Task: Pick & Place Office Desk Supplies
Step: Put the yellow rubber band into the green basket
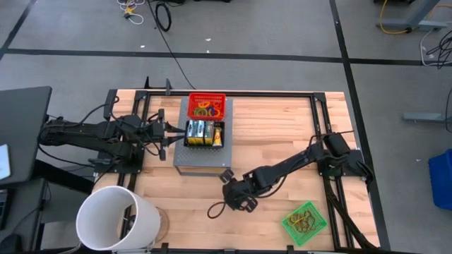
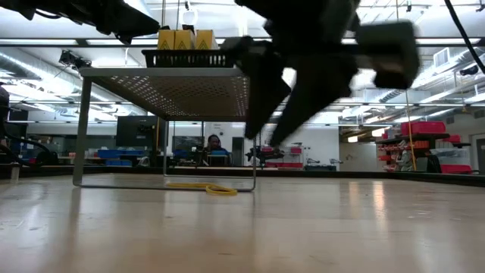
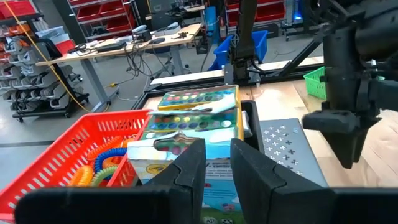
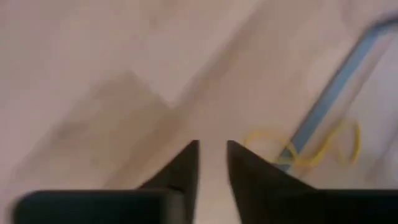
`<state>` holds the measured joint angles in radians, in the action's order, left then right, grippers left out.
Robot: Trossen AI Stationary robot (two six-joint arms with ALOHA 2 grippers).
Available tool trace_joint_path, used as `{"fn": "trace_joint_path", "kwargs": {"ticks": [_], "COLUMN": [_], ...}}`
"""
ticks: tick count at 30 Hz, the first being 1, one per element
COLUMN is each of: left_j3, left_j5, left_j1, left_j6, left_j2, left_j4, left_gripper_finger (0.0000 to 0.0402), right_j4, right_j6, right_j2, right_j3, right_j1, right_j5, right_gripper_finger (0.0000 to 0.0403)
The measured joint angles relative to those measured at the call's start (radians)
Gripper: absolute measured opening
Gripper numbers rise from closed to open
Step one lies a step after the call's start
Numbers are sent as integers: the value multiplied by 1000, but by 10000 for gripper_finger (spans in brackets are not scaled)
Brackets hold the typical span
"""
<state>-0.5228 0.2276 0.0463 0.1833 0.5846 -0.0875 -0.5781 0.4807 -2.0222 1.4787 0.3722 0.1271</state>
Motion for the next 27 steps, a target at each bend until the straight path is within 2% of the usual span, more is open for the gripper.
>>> {"fn": "trace_joint_path", "kwargs": {"ticks": [2, 5, 6, 15, 19, 22, 27], "left_j3": [0, 0, 0, 1, 1, 1, 1], "left_j5": [0, 0, 0, 0, 0, 0, 0], "left_j1": [0, 0, 0, 0, 0, 0, 0], "left_j6": [-1, -2, -3, -7, -5, -4, -12], "left_j2": [0, 0, 0, 0, 0, 0, 0], "left_j4": [0, 0, -1, -15, -15, -15, -20], "left_gripper_finger": [84, 84, 84, 84, 84, 84, 84], "right_j4": [9, 10, 13, 49, 60, 46, 29], "right_j6": [-19, -35, -34, -51, -39, -13, 36], "right_j2": [-11, -33, -35, -78, -96, -104, -115], "right_j3": [3, -1, -1, 1, 1, 1, 1], "right_j1": [-8, -18, -19, -27, -57, -87, -114], "right_j5": [18, 64, 81, 216, 229, 193, 61], "right_gripper_finger": [102, 27, 14, 3, 2, 3, 19]}}
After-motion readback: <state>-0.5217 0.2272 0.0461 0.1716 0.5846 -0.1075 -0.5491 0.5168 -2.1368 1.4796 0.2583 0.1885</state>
